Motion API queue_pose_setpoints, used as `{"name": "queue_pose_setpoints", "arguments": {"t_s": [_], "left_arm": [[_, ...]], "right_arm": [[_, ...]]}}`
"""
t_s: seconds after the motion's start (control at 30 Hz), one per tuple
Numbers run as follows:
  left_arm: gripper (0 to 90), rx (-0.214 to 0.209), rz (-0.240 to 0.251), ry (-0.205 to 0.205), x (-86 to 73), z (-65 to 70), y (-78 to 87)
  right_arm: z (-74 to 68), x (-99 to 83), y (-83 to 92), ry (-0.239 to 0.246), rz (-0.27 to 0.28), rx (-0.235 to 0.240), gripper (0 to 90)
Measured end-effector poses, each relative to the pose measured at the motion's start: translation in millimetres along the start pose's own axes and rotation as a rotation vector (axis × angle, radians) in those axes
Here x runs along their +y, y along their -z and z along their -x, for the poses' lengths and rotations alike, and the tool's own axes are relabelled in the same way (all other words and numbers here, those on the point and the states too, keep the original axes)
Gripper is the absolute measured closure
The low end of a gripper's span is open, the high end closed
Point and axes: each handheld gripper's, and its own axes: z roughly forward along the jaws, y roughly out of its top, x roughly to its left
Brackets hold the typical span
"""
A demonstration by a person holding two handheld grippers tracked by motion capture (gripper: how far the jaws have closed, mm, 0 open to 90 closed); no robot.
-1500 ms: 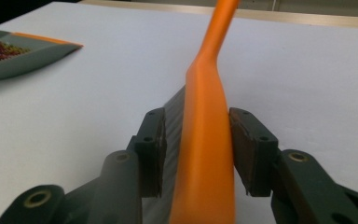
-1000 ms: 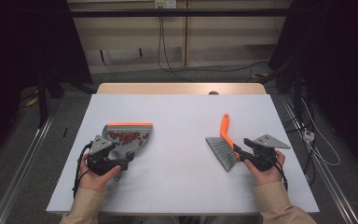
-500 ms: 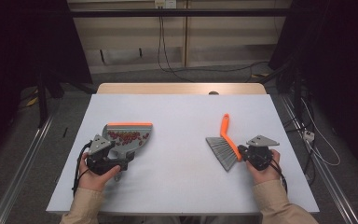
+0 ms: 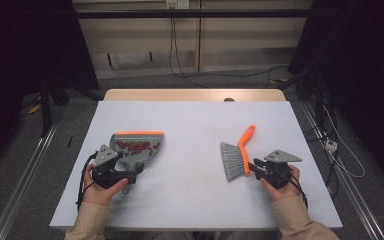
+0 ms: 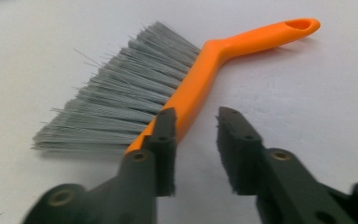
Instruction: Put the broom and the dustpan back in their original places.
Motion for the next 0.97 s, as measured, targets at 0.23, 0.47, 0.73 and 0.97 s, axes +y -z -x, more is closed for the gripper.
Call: {"name": "queue_pose_setpoints", "arguments": {"t_s": [0.23,0.47,0.73,0.97], "left_arm": [[6.9,-0.039,0.038,0.006,-3.5,-4.3,6.2],[6.7,-0.044,0.044,0.008,-8.4,-10.7,11.9],[6.5,-0.066,0.043,-0.006,-13.8,-13.4,14.6],[6.5,-0.075,0.048,0.0,-14.1,-13.3,13.5]], "right_arm": [[2.0,-5.4,14.5,-0.037,0.064,0.067,36.0],[-2.8,-10.5,23.1,-0.038,0.087,0.099,24.9],[-2.1,-16.5,28.0,-0.022,0.086,0.128,19.1],[-0.6,-17.7,29.3,-0.028,0.096,0.133,17.9]]}}
